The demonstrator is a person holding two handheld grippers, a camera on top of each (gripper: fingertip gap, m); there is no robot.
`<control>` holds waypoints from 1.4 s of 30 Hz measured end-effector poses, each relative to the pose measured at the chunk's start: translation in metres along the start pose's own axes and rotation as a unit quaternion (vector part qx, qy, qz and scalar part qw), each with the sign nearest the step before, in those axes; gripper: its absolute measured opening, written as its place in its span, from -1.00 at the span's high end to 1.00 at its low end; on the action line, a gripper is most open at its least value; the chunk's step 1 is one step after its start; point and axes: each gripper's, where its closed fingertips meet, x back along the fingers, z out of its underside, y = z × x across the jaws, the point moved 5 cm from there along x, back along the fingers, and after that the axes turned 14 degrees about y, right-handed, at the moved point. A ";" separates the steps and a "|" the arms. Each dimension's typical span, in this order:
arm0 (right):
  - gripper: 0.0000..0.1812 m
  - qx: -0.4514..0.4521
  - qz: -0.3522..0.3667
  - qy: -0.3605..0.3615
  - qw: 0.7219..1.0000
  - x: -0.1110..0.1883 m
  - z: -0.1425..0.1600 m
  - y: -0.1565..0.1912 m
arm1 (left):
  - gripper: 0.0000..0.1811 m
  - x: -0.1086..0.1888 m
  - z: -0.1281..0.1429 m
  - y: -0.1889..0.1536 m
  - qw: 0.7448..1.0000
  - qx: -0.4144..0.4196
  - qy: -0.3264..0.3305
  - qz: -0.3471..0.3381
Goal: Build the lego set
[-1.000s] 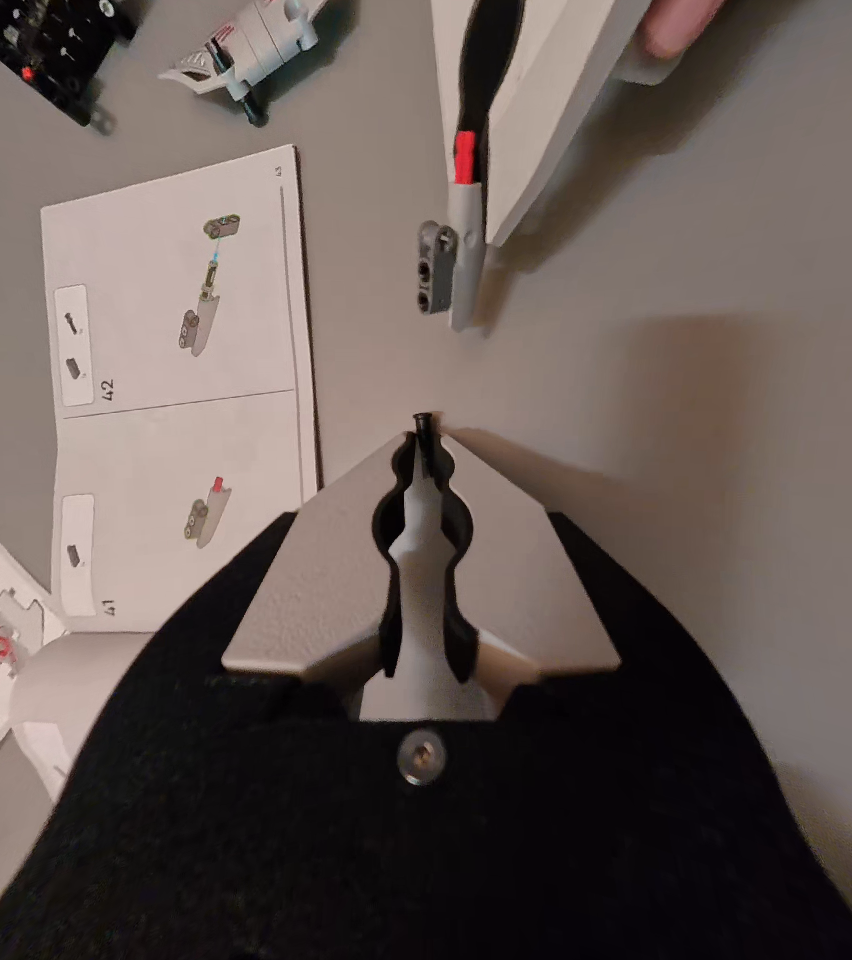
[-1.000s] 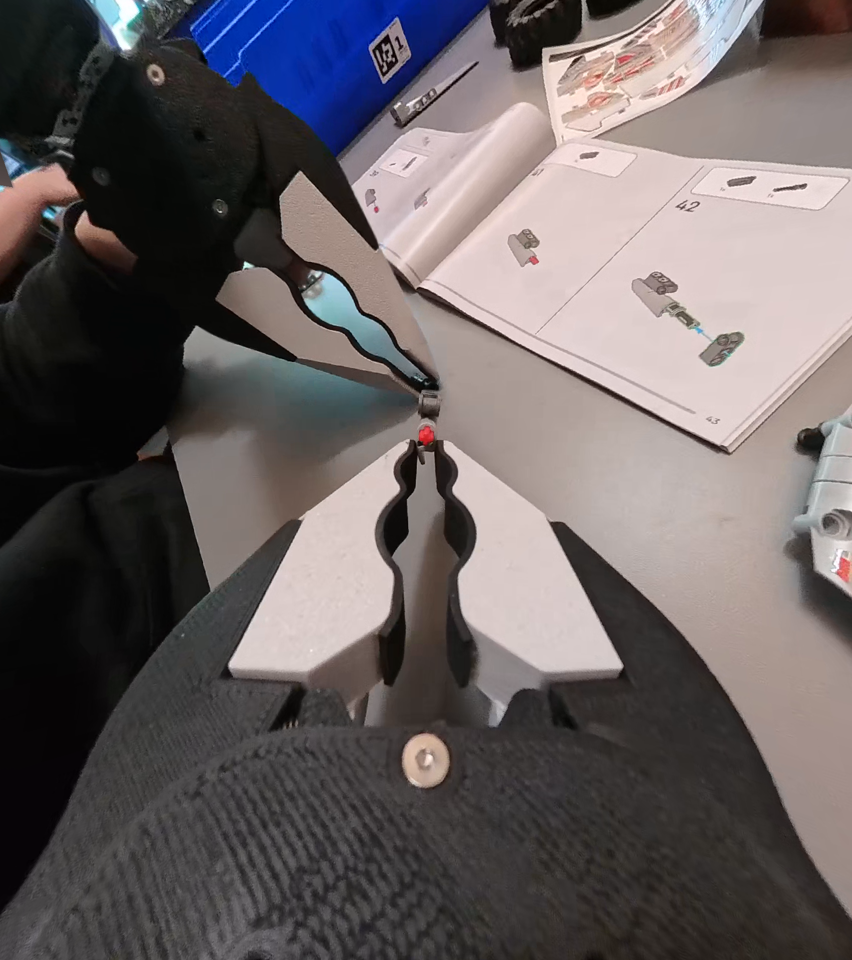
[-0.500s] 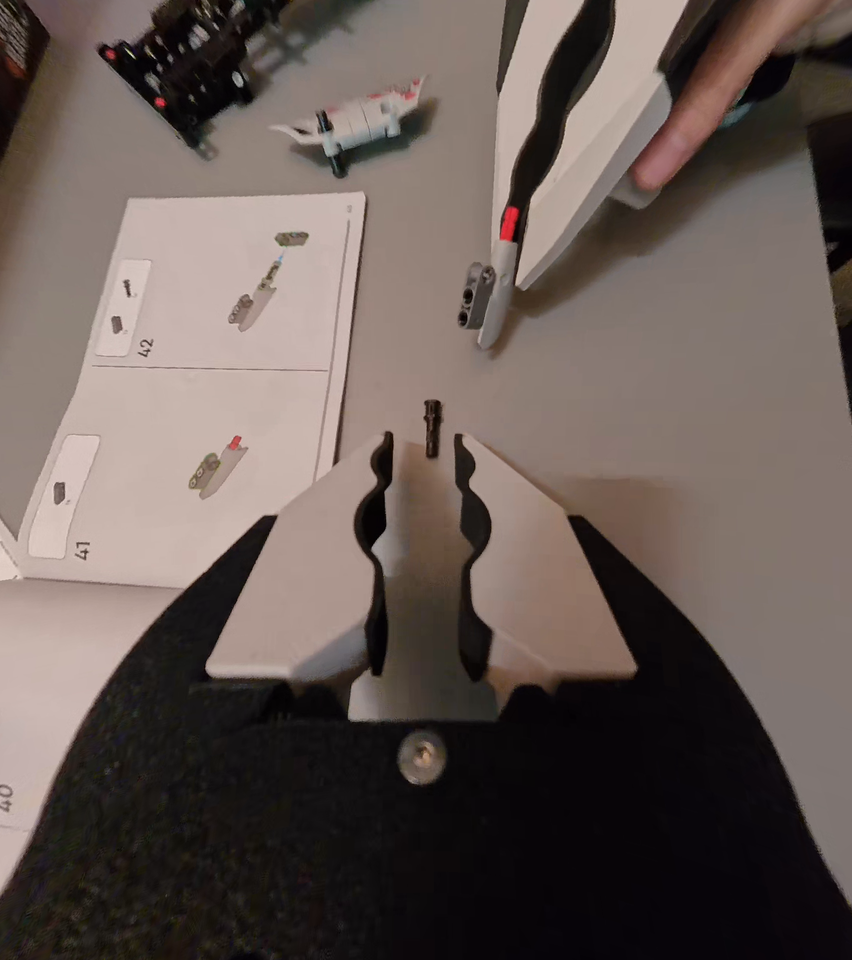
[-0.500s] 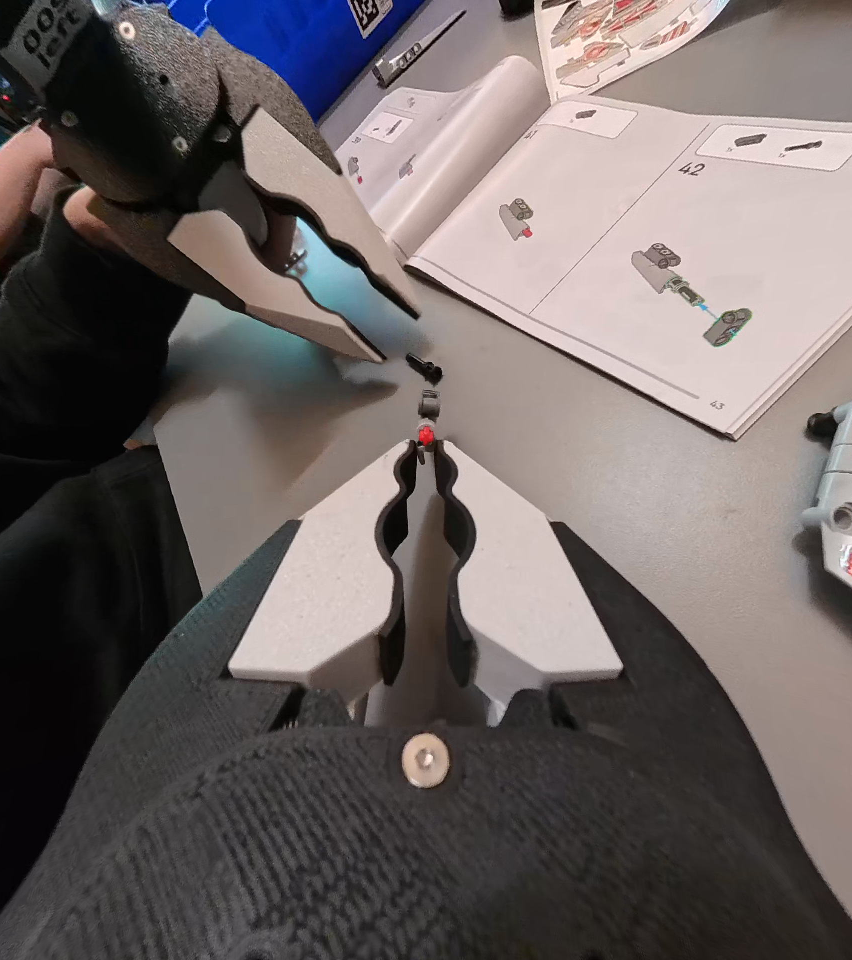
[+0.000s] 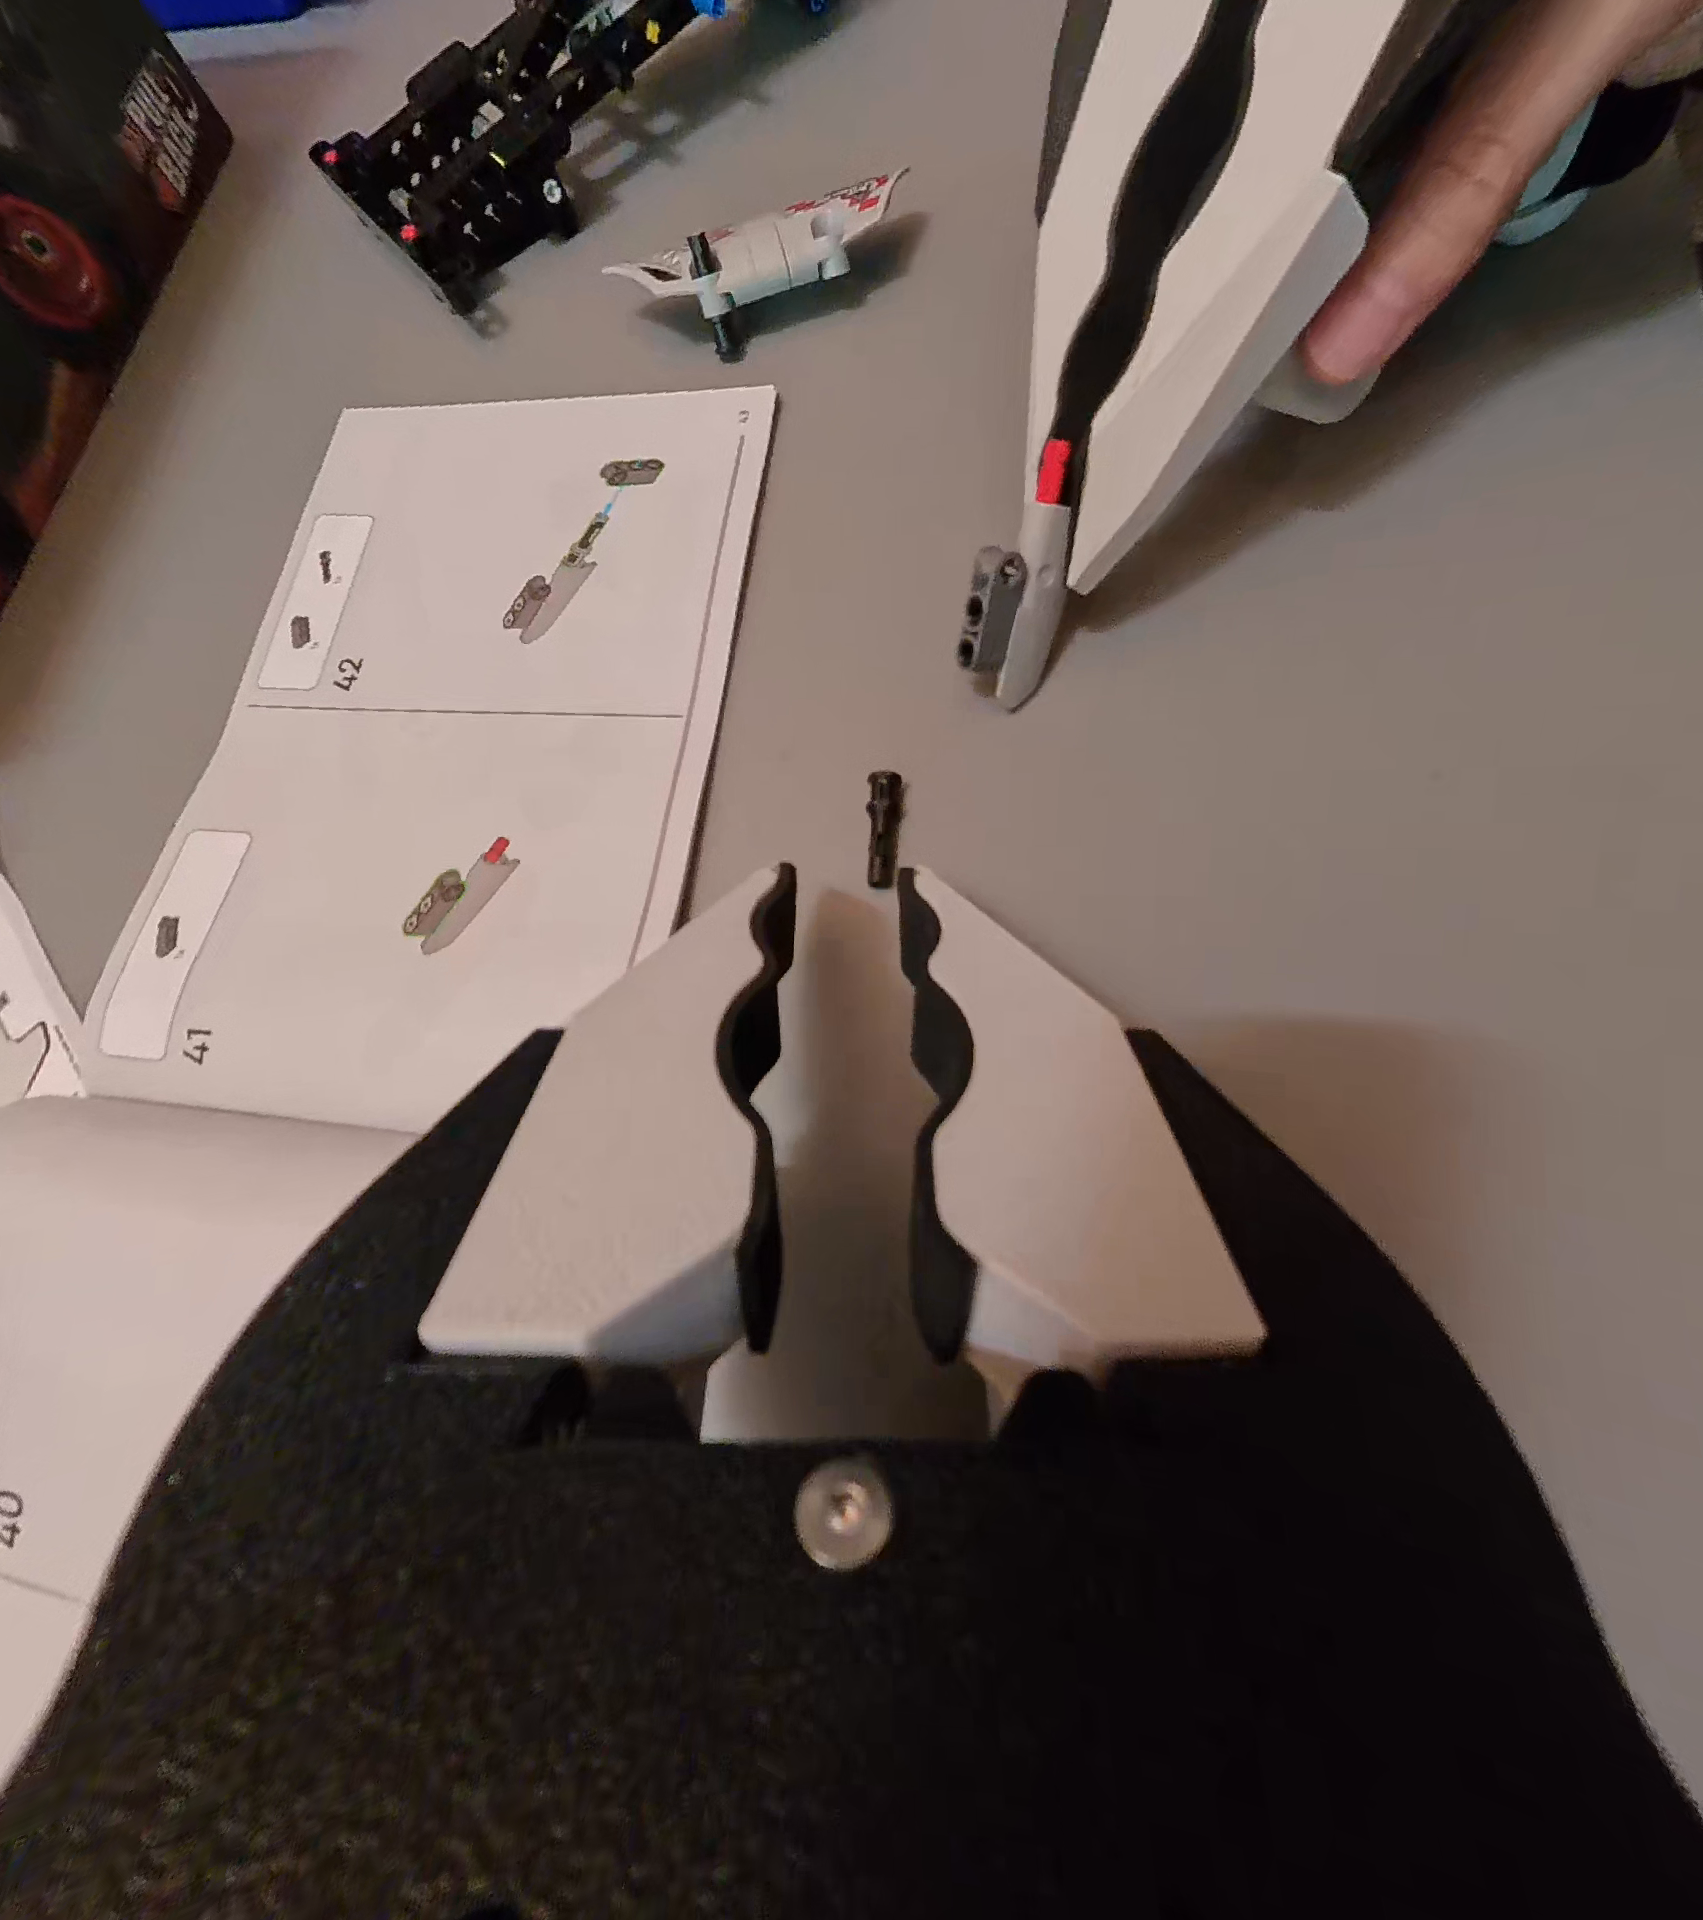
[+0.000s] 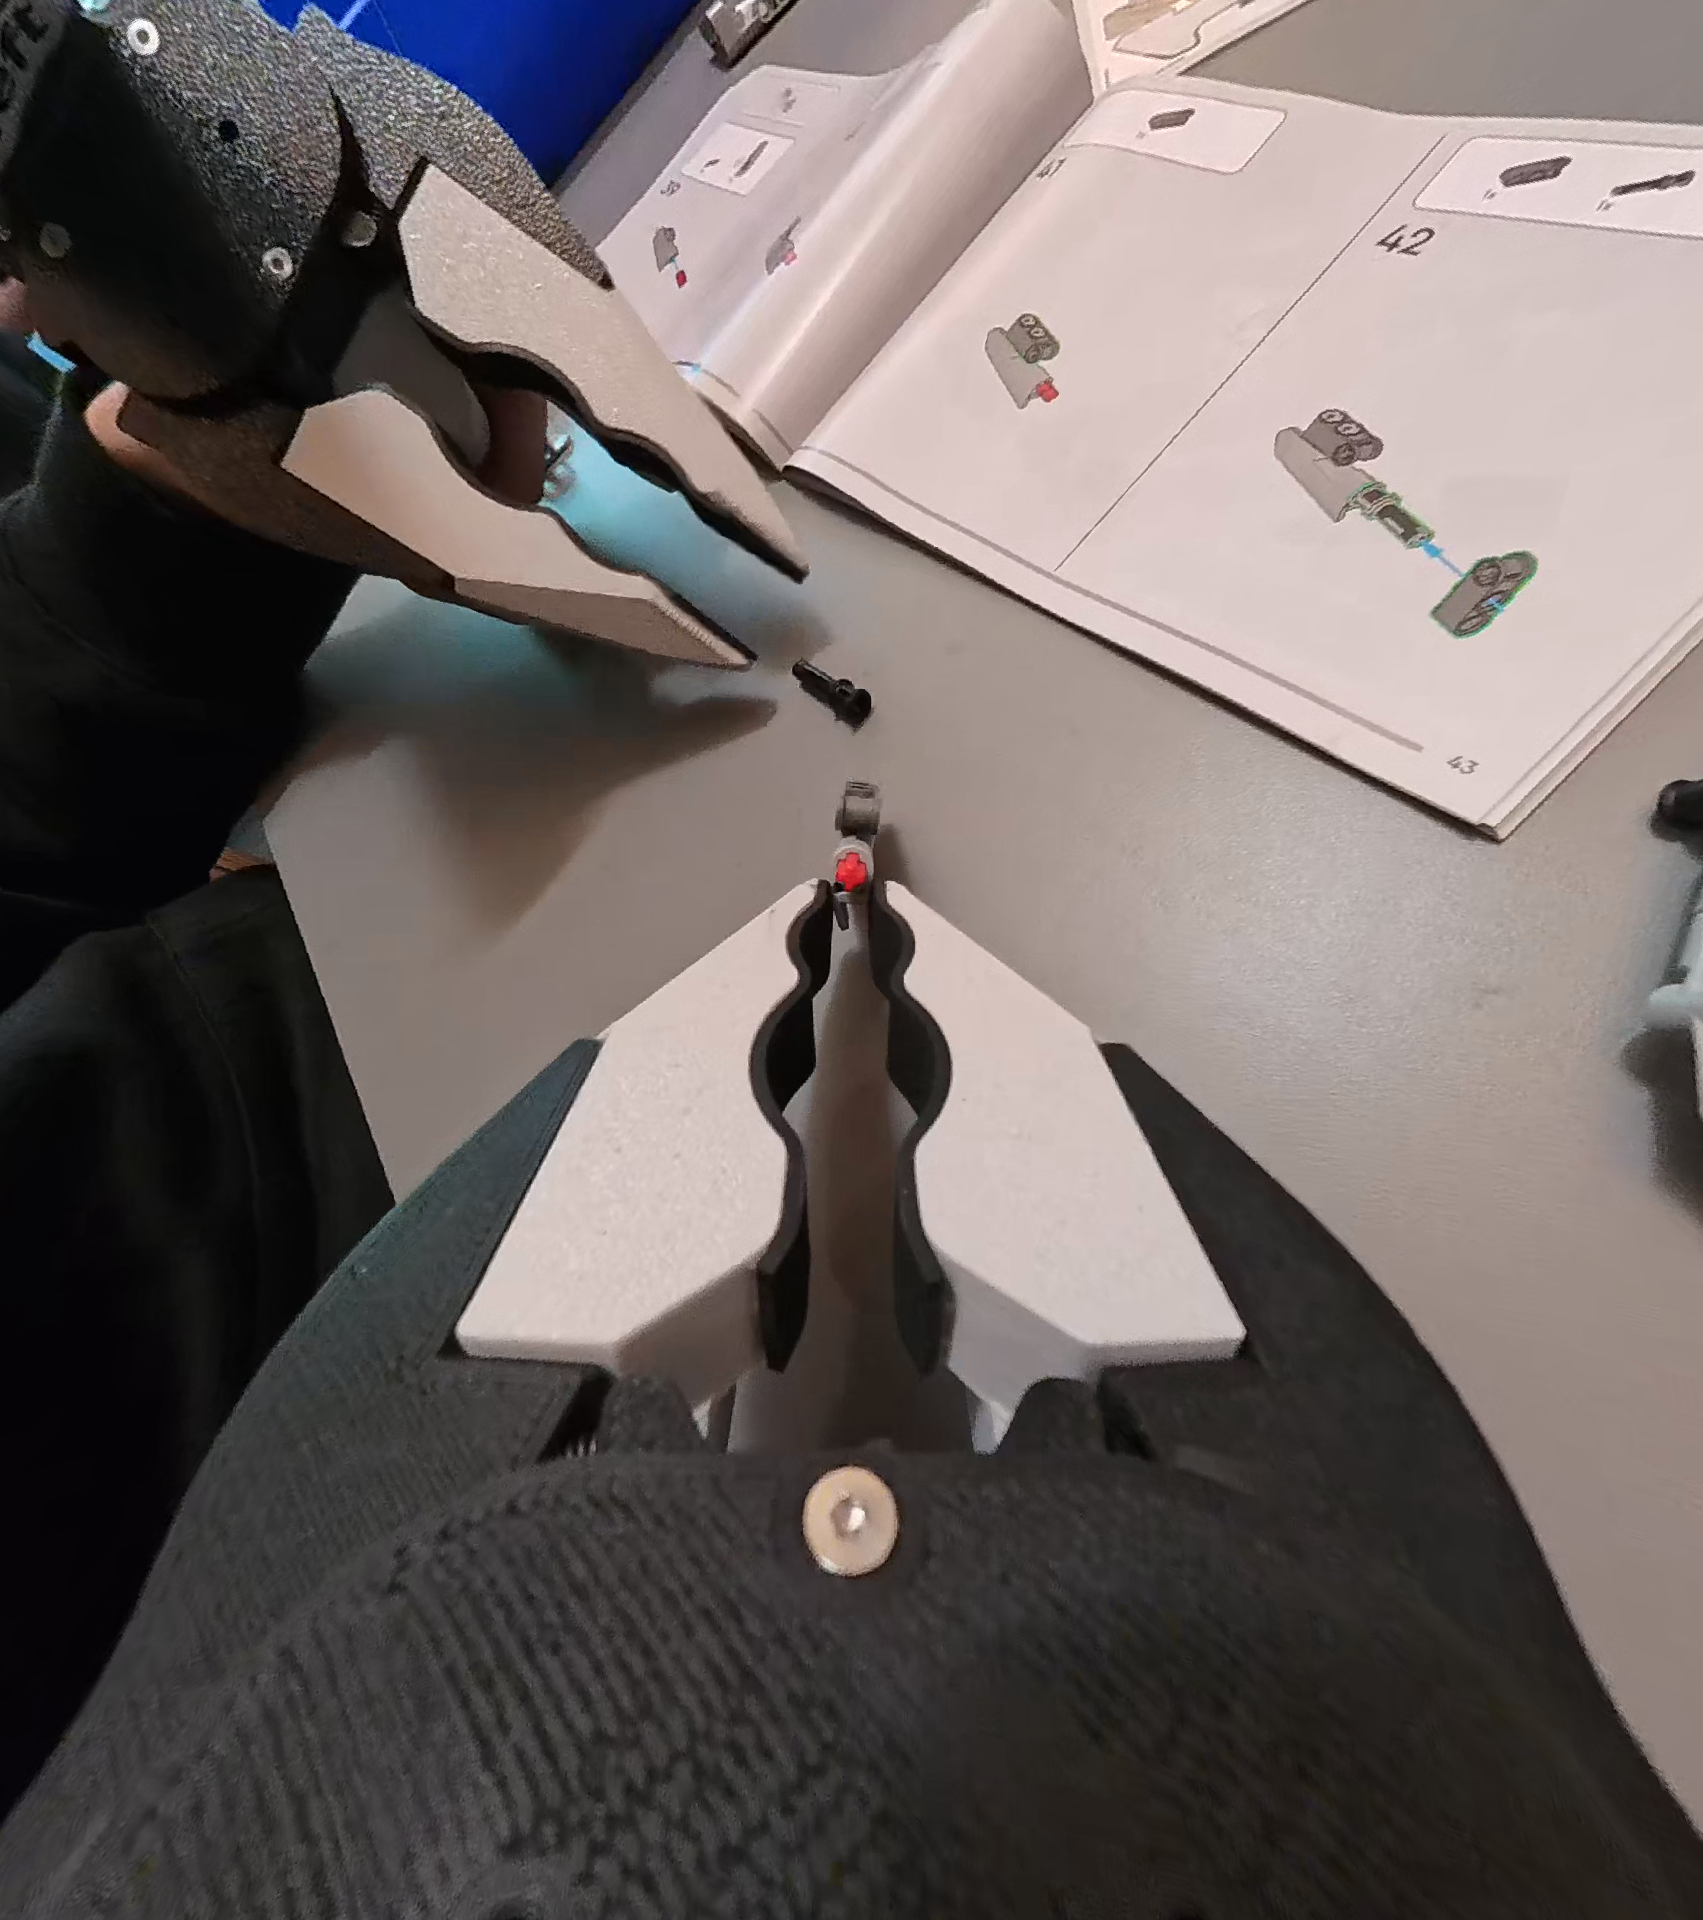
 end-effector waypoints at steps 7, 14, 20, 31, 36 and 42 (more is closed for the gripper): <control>0.94 0.002 -0.002 -0.001 1.000 0.000 0.000 0.001 | 0.82 0.004 -0.003 0.000 0.999 -0.002 -0.031 -0.010; 0.94 0.038 -0.020 -0.021 0.999 0.005 -0.001 0.011 | 0.81 0.010 -0.001 -0.012 0.999 -0.015 -0.045 0.024; 0.94 0.084 -0.037 -0.024 0.995 0.003 -0.002 0.025 | 0.77 0.014 0.000 -0.025 0.995 0.009 -0.059 0.080; 0.94 0.167 -0.102 -0.098 0.976 -0.006 -0.028 0.061 | 0.83 0.032 -0.007 -0.036 0.977 0.036 -0.137 0.161; 0.94 0.182 -0.101 -0.107 0.972 -0.007 -0.032 0.063 | 0.93 0.037 -0.007 -0.036 0.975 0.021 -0.155 0.159; 0.94 0.182 -0.110 -0.107 0.971 -0.006 -0.031 0.064 | 0.96 0.041 -0.007 -0.035 0.969 0.023 -0.172 0.174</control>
